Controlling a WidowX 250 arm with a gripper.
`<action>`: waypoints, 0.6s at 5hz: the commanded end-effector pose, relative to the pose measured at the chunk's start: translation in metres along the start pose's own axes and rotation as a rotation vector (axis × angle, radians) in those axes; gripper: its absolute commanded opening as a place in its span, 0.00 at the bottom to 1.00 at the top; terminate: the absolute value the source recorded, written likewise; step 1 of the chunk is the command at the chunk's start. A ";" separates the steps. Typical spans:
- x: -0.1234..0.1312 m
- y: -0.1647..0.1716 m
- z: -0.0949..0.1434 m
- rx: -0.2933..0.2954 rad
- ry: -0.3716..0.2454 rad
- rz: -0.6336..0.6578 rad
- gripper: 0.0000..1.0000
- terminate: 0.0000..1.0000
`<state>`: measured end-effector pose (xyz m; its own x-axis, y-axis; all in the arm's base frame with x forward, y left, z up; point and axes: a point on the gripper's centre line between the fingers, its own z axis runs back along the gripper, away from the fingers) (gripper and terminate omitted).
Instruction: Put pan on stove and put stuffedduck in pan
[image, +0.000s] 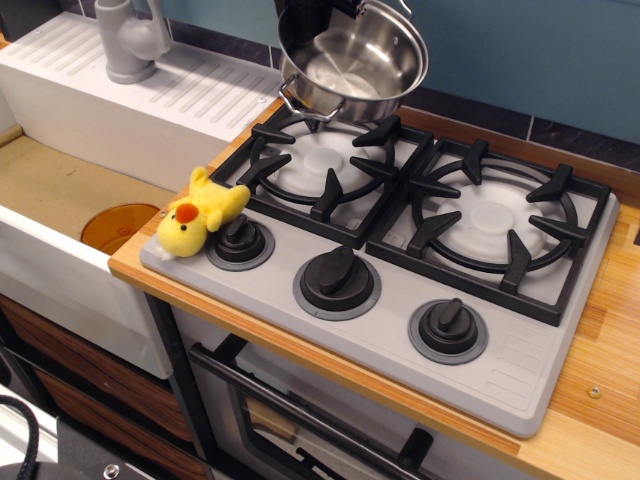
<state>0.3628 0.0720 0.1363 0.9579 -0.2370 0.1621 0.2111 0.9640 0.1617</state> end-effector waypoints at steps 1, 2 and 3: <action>0.000 0.015 -0.020 0.005 -0.077 0.015 0.00 0.00; -0.001 0.017 -0.033 -0.007 -0.086 0.017 0.00 0.00; -0.003 0.014 -0.047 -0.019 -0.108 0.019 0.00 0.00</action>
<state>0.3663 0.0914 0.0786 0.9455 -0.2248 0.2355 0.2025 0.9725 0.1155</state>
